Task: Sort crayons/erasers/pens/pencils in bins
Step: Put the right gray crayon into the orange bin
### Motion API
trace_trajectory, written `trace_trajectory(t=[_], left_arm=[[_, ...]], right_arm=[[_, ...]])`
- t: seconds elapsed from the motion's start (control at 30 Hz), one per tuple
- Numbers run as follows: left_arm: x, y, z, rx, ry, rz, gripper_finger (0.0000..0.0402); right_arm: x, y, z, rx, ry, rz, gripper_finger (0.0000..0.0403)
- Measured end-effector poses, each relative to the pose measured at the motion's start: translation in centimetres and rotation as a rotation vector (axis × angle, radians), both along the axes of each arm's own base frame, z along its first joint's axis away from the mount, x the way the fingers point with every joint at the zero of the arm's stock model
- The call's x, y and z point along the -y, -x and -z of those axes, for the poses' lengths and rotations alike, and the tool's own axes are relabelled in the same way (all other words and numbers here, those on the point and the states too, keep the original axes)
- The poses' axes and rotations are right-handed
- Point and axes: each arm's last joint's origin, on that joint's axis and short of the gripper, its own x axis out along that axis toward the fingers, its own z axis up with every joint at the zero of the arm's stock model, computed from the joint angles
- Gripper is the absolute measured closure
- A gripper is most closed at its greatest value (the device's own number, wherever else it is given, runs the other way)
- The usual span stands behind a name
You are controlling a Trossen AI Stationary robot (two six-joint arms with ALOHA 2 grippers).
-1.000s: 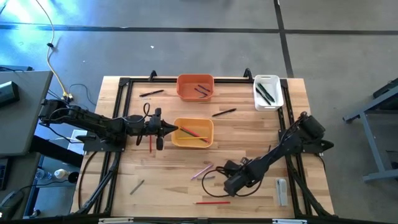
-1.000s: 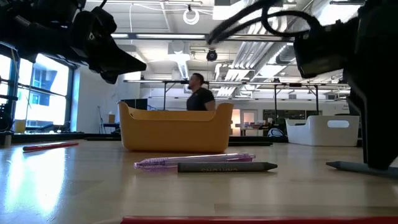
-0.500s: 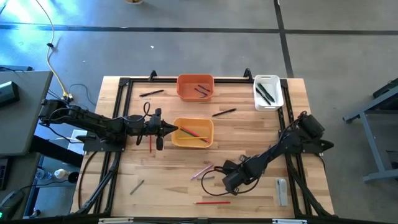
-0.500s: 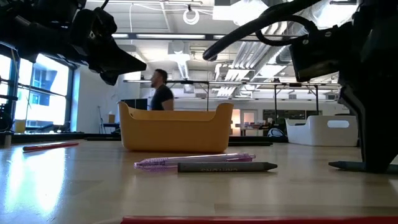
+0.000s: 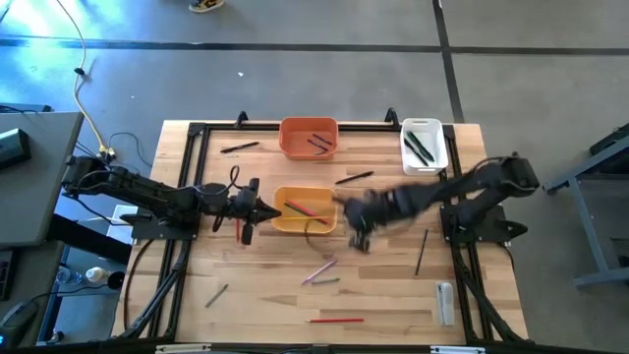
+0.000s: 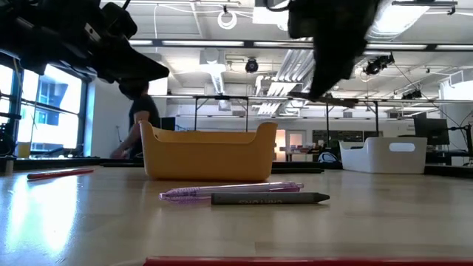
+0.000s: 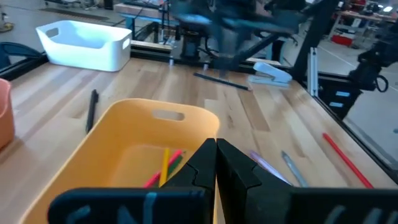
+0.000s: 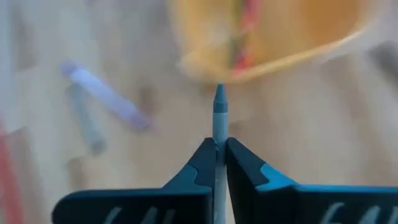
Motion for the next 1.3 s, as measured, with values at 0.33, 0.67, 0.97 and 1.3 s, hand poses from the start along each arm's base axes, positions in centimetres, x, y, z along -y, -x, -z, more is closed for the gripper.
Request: trace_trajectory(t=[0.33,0.67,0.97,1.3], left_arm=[[0.6,0.0,0.1,-0.009,-0.016,0.031,0.0401],[0.2,0.2,0.6,-0.067,-0.042,-0.086,0.0401],[0.1,0.2,0.7,-0.082,-0.051,-0.124,0.0401],[0.1,0.2,0.7,-0.078,-0.041,-0.13,0.0401]], right_arm=[[15.7,-5.5,-4.8,0.068,0.268,-0.097,0.0401],[28.8,-11.0,-1.6,0.052,0.322,-0.186,0.0402],[33.7,-13.1,4.2,-0.039,0.239,-0.199,0.0402],[34.2,-13.0,6.0,-0.08,0.192,-0.178,0.0361]])
